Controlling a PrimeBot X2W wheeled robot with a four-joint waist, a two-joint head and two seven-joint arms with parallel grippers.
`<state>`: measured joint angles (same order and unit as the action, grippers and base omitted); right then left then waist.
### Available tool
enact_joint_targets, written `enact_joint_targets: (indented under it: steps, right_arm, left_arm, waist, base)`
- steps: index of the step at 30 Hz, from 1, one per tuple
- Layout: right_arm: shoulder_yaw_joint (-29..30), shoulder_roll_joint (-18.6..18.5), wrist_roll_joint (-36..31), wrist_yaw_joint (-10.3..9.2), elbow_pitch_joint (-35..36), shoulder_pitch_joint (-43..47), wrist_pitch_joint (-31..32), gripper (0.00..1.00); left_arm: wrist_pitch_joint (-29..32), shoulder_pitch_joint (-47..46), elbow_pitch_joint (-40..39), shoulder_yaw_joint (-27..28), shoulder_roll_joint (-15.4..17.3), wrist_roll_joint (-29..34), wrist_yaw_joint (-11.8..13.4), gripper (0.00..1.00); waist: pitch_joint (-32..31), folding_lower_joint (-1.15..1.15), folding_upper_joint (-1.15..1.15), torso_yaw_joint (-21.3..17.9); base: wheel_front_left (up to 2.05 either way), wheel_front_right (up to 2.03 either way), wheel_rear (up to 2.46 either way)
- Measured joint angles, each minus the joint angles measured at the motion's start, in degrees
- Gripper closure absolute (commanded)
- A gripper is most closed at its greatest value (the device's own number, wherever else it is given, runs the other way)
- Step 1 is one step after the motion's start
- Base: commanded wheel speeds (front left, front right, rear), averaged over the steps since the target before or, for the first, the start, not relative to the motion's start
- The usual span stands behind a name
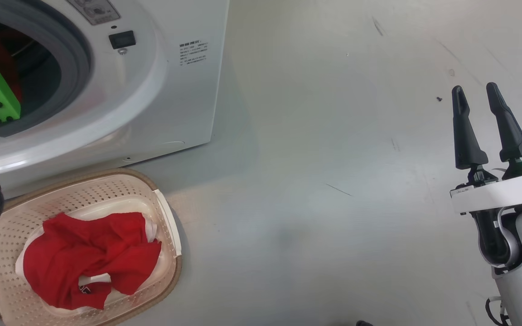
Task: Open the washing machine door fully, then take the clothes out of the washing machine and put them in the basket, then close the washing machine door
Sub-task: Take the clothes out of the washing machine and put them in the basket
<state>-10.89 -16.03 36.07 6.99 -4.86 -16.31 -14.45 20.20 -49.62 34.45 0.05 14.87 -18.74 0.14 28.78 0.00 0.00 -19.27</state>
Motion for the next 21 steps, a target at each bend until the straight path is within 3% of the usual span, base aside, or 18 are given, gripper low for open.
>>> enact_joint_targets:
  steps: [10,21]
  right_arm:
    - [0.80,-0.54,-0.94,0.00,-0.01,1.51,0.00,0.00]
    - [1.40,-0.97,-2.22,0.00,-0.26,4.79,0.00,0.00]
  left_arm:
    - [-7.11,4.46,0.26,-1.30,-1.48,-0.48,-3.53,1.00]
    - [-13.99,11.33,0.18,-4.05,-4.88,-0.85,-5.57,1.00]
  waist:
    - [-3.55,0.00,0.00,3.33]
    - [-8.83,0.00,0.00,8.05]
  base:
    - [0.00,0.00,0.00]
    - [0.00,0.00,0.00]
